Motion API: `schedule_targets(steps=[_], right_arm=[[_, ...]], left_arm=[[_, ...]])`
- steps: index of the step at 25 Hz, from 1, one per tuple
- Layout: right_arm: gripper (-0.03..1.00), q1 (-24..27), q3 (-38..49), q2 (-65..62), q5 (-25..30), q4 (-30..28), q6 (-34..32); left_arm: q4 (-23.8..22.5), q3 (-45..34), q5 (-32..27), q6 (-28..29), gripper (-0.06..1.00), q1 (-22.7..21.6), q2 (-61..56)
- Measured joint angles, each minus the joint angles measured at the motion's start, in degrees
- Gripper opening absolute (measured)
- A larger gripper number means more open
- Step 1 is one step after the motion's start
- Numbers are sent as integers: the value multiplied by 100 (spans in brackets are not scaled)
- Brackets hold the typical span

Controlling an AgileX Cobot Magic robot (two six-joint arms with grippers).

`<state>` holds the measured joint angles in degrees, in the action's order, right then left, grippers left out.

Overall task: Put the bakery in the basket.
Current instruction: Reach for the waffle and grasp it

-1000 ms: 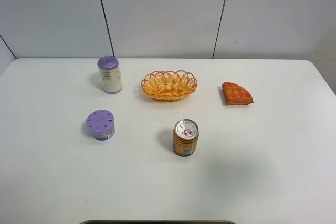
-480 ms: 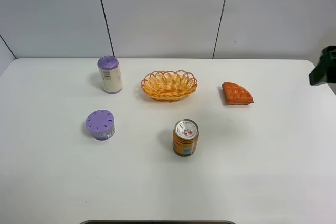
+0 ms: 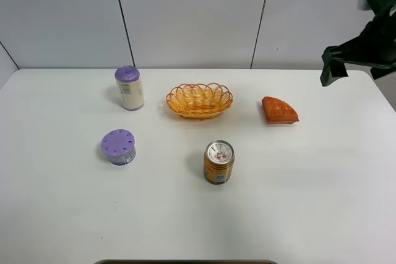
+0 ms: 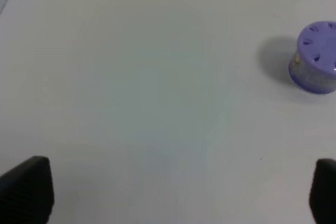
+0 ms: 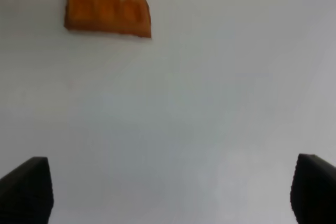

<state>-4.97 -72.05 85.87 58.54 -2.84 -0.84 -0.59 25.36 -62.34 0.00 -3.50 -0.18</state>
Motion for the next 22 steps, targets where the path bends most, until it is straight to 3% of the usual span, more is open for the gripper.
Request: schedule_targets(steps=[6,14,22], right_arm=[[89,0,-435,886,-432,-53,168],[98,0,-588,2004,-1158,558,488],[99,0,-594,2802,-1667,1048,840]], left_arm=[[0,0,0,0,99,0,0],[0,0,0,0,99,0,0],[0,0,0,0,99,0,0]])
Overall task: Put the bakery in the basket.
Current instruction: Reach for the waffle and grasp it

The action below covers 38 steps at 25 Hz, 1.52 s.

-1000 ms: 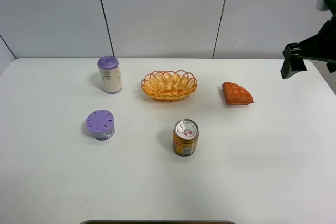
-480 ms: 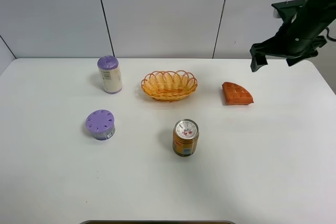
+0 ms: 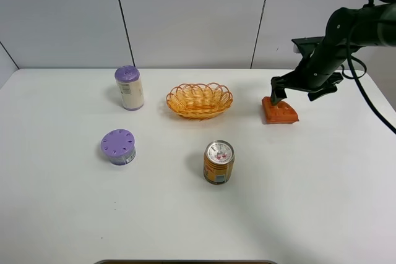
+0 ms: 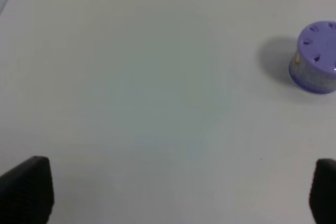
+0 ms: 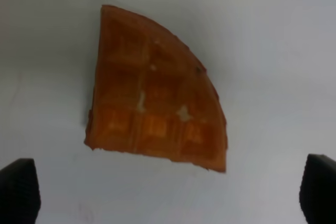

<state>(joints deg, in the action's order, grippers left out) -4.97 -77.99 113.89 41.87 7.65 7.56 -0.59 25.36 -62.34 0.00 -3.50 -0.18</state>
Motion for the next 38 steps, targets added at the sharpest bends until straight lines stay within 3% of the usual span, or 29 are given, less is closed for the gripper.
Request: schedule_targets(steps=[6,18,29,38], right_arm=[[99,0,-221,349,-83,180,92],[99,0,-1232,1220,579,268,92],[99,0,-1414,1652,742,311,92],[72,0,-1414,1678,836,316,92]], left_arm=[[0,0,0,0,99,0,0],[0,0,0,0,99,0,0],[-5,0,0,0,99,0,0],[-5,0,0,0,99,0,0]])
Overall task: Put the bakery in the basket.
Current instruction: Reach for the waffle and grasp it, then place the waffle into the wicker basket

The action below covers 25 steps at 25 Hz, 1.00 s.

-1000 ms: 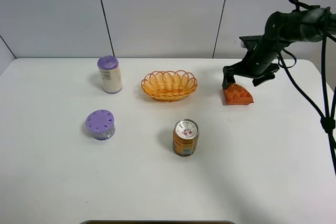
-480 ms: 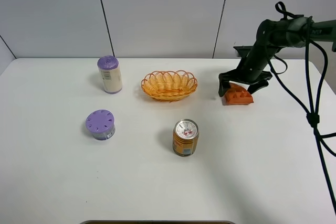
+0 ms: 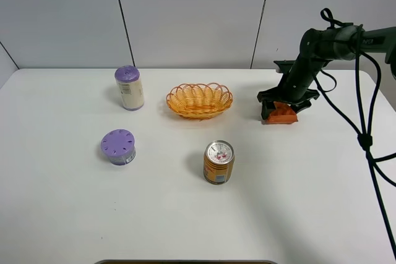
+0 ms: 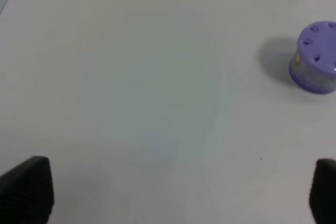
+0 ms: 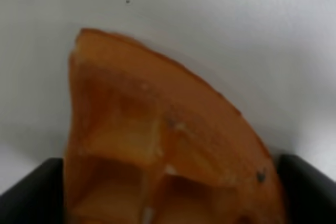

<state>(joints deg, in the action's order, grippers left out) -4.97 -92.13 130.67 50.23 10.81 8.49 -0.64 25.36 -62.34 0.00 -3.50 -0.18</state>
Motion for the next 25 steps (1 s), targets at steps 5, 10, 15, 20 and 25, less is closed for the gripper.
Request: schedule_targets(steps=[5,10,15,20,25], right_arm=[[69,0,-5,0,11,0,-62],[69,0,-5,0,30,0,-114],[69,0,-5,0,47,2,-175],[69,0,-5,-12,59,2,-322],[69,0,-5,-243,103,-3,-367]], left_arm=[[0,0,0,0,99,0,0],[0,0,0,0,99,0,0],[0,0,0,0,99,0,0],[0,0,0,0,99,0,0],[0,0,0,0,99,0,0]])
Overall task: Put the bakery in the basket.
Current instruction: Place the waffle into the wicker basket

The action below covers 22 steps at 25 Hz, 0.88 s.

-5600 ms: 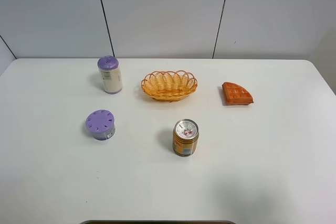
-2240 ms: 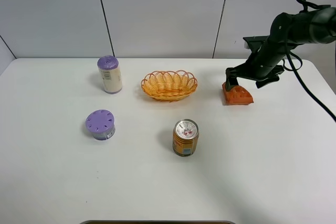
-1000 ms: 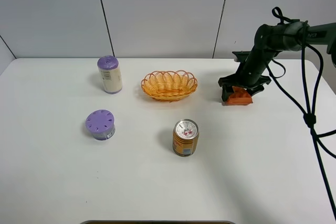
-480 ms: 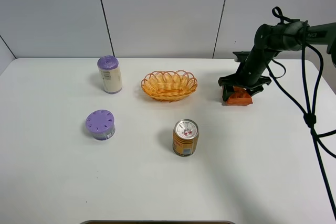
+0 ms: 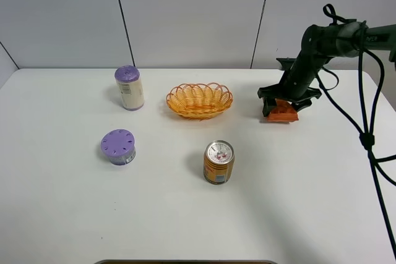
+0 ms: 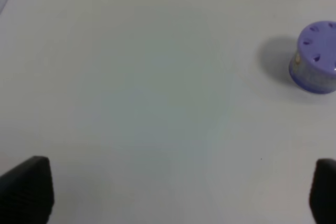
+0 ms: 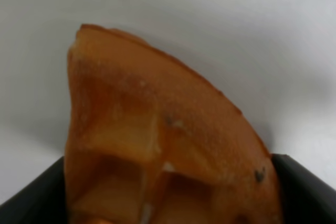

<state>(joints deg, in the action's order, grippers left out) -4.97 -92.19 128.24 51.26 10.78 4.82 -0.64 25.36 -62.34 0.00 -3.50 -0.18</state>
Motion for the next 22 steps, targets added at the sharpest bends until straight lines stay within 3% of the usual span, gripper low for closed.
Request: schedule_targets(steps=[7,13,22], right_arm=[[69,0,0,-662,93,66,0],[69,-103,0,-974,99,794,437],[69,-1086,0,-979,-487,1031,584]], left_arm=[[0,0,0,0,99,0,0],[0,0,0,0,99,0,0],[0,0,0,0,99,0,0]])
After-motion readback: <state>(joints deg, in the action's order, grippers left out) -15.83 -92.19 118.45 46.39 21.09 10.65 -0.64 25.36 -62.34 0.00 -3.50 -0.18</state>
